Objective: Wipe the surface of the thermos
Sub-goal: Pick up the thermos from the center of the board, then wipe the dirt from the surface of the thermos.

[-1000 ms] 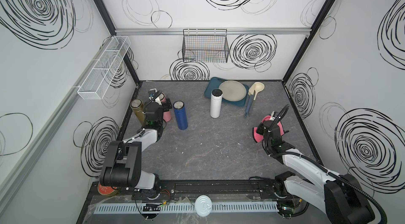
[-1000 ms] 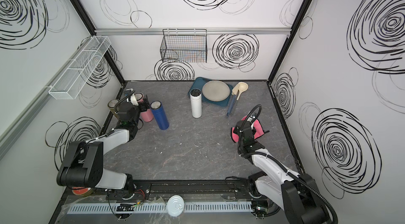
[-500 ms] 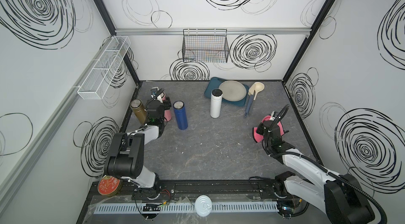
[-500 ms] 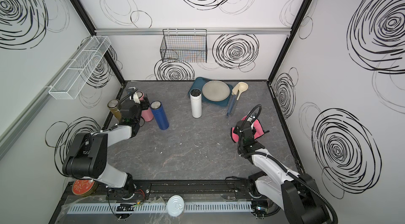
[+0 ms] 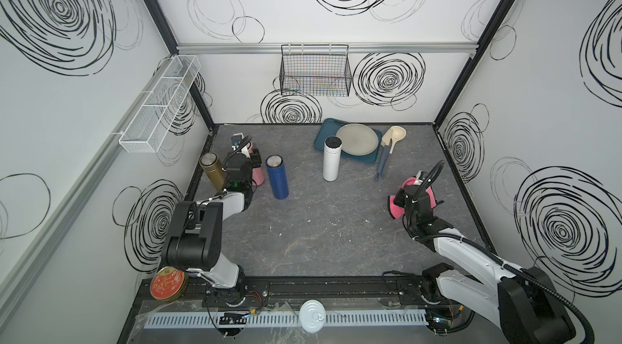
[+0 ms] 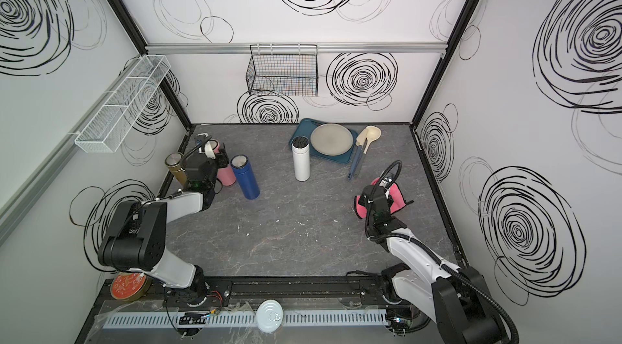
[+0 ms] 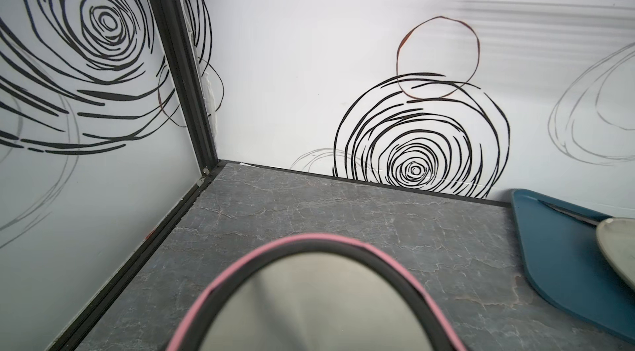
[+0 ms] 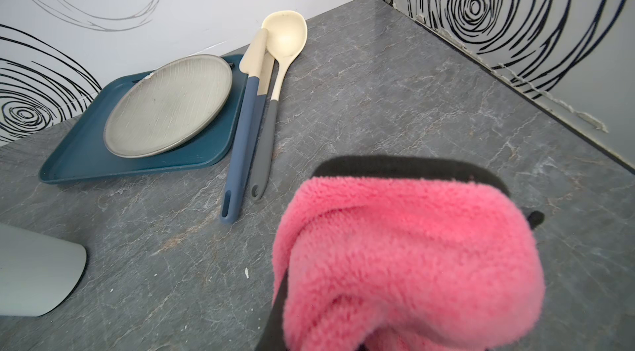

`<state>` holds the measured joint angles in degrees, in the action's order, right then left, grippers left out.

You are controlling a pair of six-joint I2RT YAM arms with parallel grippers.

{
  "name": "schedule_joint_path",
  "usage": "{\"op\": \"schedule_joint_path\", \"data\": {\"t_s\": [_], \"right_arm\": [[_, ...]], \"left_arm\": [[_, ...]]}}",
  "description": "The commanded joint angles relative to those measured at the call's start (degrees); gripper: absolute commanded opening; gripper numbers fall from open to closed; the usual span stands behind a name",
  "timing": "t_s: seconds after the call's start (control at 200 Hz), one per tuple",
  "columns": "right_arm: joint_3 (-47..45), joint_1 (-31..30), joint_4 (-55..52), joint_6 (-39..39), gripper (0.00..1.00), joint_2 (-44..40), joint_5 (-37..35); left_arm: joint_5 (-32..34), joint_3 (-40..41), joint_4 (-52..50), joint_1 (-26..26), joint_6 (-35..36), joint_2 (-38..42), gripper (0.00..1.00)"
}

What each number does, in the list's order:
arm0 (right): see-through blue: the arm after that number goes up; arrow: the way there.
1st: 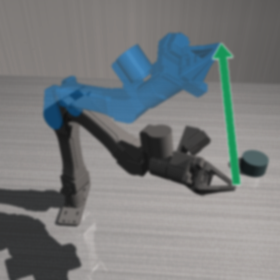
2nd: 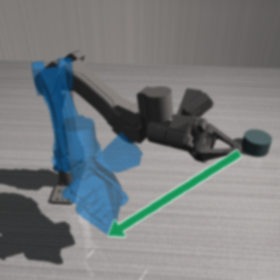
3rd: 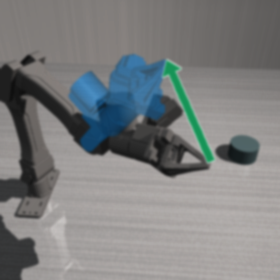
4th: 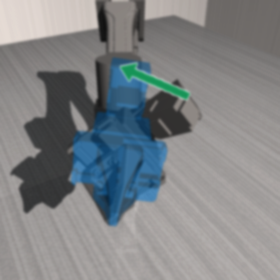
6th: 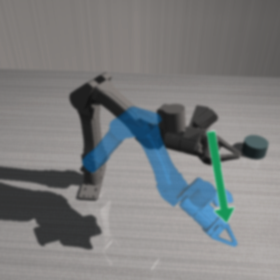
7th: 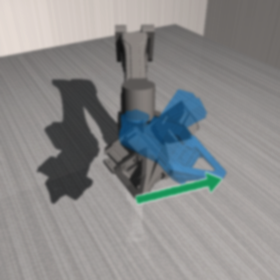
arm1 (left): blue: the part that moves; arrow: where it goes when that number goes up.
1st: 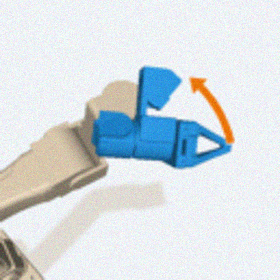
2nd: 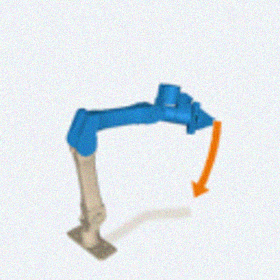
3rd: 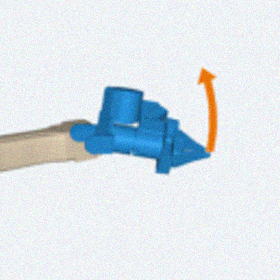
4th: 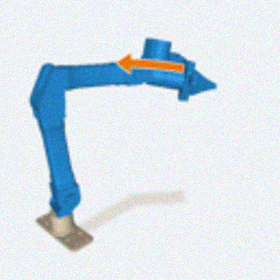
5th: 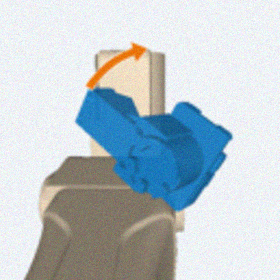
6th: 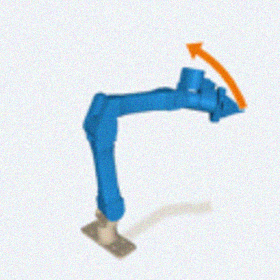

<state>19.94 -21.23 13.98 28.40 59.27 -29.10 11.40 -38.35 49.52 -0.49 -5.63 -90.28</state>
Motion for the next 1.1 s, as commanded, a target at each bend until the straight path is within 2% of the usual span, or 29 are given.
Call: {"op": "schedule_joint_path", "data": {"t_s": [0.0, 0.175, 0.345, 0.48, 0.61, 0.746, 0.896, 1.016, 1.096], "right_arm": [[1.4, 0.15, 0.7, 0.16, 0.0, 0.14, -0.34], [1.63, 0.18, 0.23, 0.3, 0.0, 0.34, -0.43], [1.68, 0.1, 0.12, 0.55, 0.0, 0.48, -0.86], [2.06, 0.09, 0.02, 0.78, 0.0, 0.97, -1.26], [2.71, 0.11, -0.45, 1.0, 0.0, 1.63, -1.44], [3.36, 0.07, -3.23, 0.95, 0.0, -0.5, -0.21], [7.39, -1.69, -12.65, 1.35, 0.0, -6.45, 1.81], [11.46, -9.83, -16.62, -1.65, 0.0, -11.44, -0.56], [13.92, -17.24, -17.75, -4.24, 0.0, -13.45, -3.79]], "left_arm": [[2.07, 0.09, 2.64, 0.05, -4.23, 5.7, 0.0], [7.36, -1.01, -5.93, 0.23, -10.54, 16.74, 0.0], [8.91, -4.28, -19.4, -0.03, -13.64, 27.87, 0.0], [11.85, -4.89, -27.71, -1.54, -13.53, 37.22, 0.0], [9.1, -7.52, -32.03, -5.52, -10.29, 42.96, 0.0], [9.33, -12.4, -37.69, -14.94, -6.86, 47.11, 0.0], [9.86, -16.3, -40.69, -28.04, -2.57, 50.37, 0.0], [4.94, -19.79, -42.51, -39.15, 0.14, 49.13, 0.0], [7.13, -18.96, -40.26, -48.24, 3.12, 48.86, 0.0]]}}
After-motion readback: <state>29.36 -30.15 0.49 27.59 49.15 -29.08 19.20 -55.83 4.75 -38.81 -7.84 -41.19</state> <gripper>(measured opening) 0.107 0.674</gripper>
